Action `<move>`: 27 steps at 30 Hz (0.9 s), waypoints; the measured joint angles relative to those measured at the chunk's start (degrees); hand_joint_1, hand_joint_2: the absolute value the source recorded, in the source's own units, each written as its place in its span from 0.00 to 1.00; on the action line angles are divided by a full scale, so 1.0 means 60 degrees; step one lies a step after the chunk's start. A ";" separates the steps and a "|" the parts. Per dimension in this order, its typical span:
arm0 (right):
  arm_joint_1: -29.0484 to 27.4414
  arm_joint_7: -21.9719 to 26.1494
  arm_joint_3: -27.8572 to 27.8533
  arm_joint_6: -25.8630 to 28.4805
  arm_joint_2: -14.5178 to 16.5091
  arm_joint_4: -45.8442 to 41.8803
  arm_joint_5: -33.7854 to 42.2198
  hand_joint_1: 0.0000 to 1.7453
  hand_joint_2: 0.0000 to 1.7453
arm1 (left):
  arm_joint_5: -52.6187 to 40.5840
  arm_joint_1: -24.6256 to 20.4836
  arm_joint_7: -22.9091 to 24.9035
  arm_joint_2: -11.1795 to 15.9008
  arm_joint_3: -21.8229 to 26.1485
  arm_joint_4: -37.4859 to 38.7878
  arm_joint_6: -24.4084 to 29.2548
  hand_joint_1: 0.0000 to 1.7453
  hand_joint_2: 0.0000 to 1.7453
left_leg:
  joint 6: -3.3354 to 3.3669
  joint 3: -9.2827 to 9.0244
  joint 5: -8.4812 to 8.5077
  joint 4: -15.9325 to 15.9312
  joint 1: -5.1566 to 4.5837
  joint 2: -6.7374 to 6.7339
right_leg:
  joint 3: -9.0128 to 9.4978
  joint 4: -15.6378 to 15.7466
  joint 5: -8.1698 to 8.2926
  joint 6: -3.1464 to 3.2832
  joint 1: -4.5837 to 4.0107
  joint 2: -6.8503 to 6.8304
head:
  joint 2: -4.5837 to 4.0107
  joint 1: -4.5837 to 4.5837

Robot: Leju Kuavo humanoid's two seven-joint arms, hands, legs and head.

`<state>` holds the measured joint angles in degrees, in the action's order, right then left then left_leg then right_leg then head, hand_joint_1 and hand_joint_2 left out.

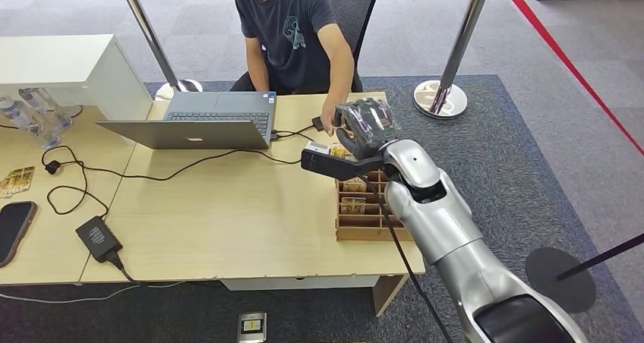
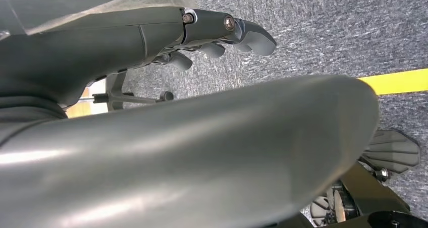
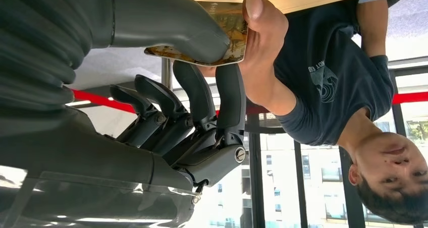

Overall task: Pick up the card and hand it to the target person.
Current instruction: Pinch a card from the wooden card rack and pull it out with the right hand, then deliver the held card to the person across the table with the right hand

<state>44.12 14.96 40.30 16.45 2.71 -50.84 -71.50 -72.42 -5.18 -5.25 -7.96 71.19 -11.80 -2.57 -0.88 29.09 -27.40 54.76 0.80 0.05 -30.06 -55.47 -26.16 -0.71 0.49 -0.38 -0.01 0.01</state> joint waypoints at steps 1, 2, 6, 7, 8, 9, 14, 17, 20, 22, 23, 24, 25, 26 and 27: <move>-0.0001 -0.0013 0.0000 0.0008 0.0016 0.0034 -0.0016 1.00 1.00 | -0.0002 0.0000 0.0000 0.0005 0.0000 0.0000 -0.0007 0.00 0.00 | 0.0000 0.0000 0.0000 0.0000 0.0000 0.0000 | 0.0000 0.0000 0.0000 0.0000 0.0000 0.0000 | -0.0001 -0.0001; -0.0003 -0.0026 0.0000 0.0017 0.0031 0.0065 -0.0025 1.00 1.00 | -0.0003 0.0000 0.0000 0.0010 0.0000 0.0000 -0.0015 0.00 0.00 | 0.0000 0.0000 0.0000 0.0000 0.0000 0.0000 | 0.0000 0.0000 0.0000 0.0000 0.0000 0.0000 | -0.0002 0.0000; -0.0036 -0.0078 -0.0012 0.0036 0.0058 0.0130 -0.0081 1.00 1.00 | -0.0005 0.0001 0.0000 0.0021 0.0000 0.0000 -0.0048 0.00 0.00 | 0.0000 0.0000 0.0000 0.0000 0.0000 0.0000 | -0.0003 0.0000 0.0000 0.0000 0.0000 0.0000 | -0.0002 0.0000; -0.0066 -0.0095 -0.0026 0.0035 0.0057 0.0119 -0.0125 1.00 1.00 | -0.0005 0.0001 0.0000 0.0023 0.0000 0.0000 -0.0054 0.00 0.00 | 0.0000 0.0001 0.0000 0.0000 0.0000 0.0000 | -0.0004 0.0000 0.0000 0.0000 0.0000 0.0000 | -0.0001 0.0000; -0.0109 -0.0109 -0.0045 0.0031 0.0053 0.0094 -0.0175 0.96 1.00 | -0.0005 0.0001 0.0000 0.0025 0.0000 0.0000 -0.0056 0.00 0.00 | 0.0000 0.0001 0.0000 0.0000 0.0000 0.0000 | -0.0004 0.0000 0.0000 0.0000 0.0000 0.0000 | -0.0001 -0.0001; -0.0161 -0.0119 -0.0070 0.0027 0.0047 0.0058 -0.0234 0.73 1.00 | -0.0005 0.0001 0.0000 0.0026 0.0000 0.0000 -0.0056 0.00 0.00 | 0.0000 0.0002 0.0000 0.0000 0.0000 0.0000 | -0.0005 0.0000 0.0000 0.0000 0.0000 0.0000 | -0.0001 -0.0001; -0.0445 -0.0146 -0.0272 0.0036 -0.0023 -0.0171 -0.0520 0.00 1.00 | -0.0024 0.0003 0.0000 0.0030 0.0000 0.0000 -0.0056 0.00 0.00 | 0.0000 0.0007 -0.0001 0.0000 0.0000 -0.0001 | -0.0012 0.0001 0.0000 0.0000 0.0000 0.0000 | -0.0001 -0.0002; -0.0591 -0.0162 -0.0396 0.0069 -0.0119 -0.0315 -0.0610 0.00 1.00 | -0.0048 0.0002 0.0000 0.0030 -0.0001 0.0000 -0.0056 0.00 0.00 | 0.0000 0.0009 -0.0001 0.0000 0.0000 -0.0001 | -0.0014 0.0002 0.0000 0.0000 0.0000 0.0000 | -0.0002 -0.0002; -0.0748 -0.0191 -0.0507 0.0168 -0.0252 -0.0462 -0.0669 0.00 1.00 | -0.0059 0.0002 -0.0005 0.0030 -0.0003 0.0000 -0.0062 0.00 0.00 | 0.0000 0.0008 -0.0001 0.0000 0.0000 -0.0001 | -0.0015 0.0002 0.0000 0.0000 0.0000 0.0000 | -0.0001 -0.0002; -0.0888 -0.0249 -0.0561 0.0280 -0.0353 -0.0594 -0.0727 0.00 1.00 | -0.0057 0.0003 -0.0015 0.0030 -0.0004 0.0000 -0.0075 0.00 0.00 | 0.0000 0.0009 -0.0001 0.0000 0.0000 -0.0001 | -0.0015 0.0002 0.0000 0.0000 0.0000 0.0000 | 0.0001 -0.0002; -0.0966 -0.0291 -0.0585 0.0340 -0.0407 -0.0672 -0.0755 0.00 1.00 | -0.0055 0.0003 -0.0020 0.0030 -0.0004 0.0000 -0.0079 0.00 0.00 | 0.0000 0.0009 -0.0001 0.0000 0.0000 -0.0001 | -0.0015 0.0002 0.0000 0.0000 0.0000 0.0000 | 0.0001 -0.0002; -0.1045 -0.0326 -0.0607 0.0392 -0.0467 -0.0749 -0.0786 0.00 1.00 | -0.0048 0.0003 -0.0025 0.0030 -0.0004 0.0000 -0.0081 0.00 0.00 | 0.0000 0.0009 -0.0001 0.0000 0.0000 -0.0001 | -0.0015 0.0002 0.0000 0.0000 0.0000 0.0000 | 0.0001 -0.0002; -0.1124 -0.0352 -0.0631 0.0433 -0.0528 -0.0826 -0.0811 0.00 1.00 | -0.0042 0.0003 -0.0027 0.0030 -0.0004 0.0000 -0.0081 0.00 0.00 | 0.0000 0.0010 -0.0001 0.0000 0.0000 -0.0001 | -0.0016 0.0002 0.0000 0.0000 0.0000 0.0000 | 0.0001 -0.0002; -0.1203 -0.0375 -0.0659 0.0464 -0.0589 -0.0907 -0.0832 0.00 1.00 | -0.0036 0.0003 -0.0027 0.0030 -0.0004 0.0000 -0.0081 0.00 0.00 | 0.0000 0.0010 -0.0001 0.0000 0.0000 -0.0001 | -0.0016 0.0002 0.0000 0.0000 0.0000 0.0000 | 0.0000 -0.0002; -0.1281 -0.0403 -0.0689 0.0485 -0.0646 -0.0991 -0.0848 0.00 1.00 | -0.0026 0.0003 -0.0027 0.0030 -0.0004 0.0000 -0.0081 0.00 0.00 | 0.0000 0.0010 -0.0001 0.0000 0.0000 -0.0001 | -0.0016 0.0002 0.0000 0.0000 0.0000 0.0000 | -0.0001 -0.0002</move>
<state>36.43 12.55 36.17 19.36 -1.16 -56.79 -76.59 -72.58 -5.16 -5.41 -7.78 71.17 -11.80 -3.06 -0.88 29.15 -27.41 54.77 0.79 0.04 -30.16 -55.46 -26.16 -0.70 0.49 -0.38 -0.02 0.00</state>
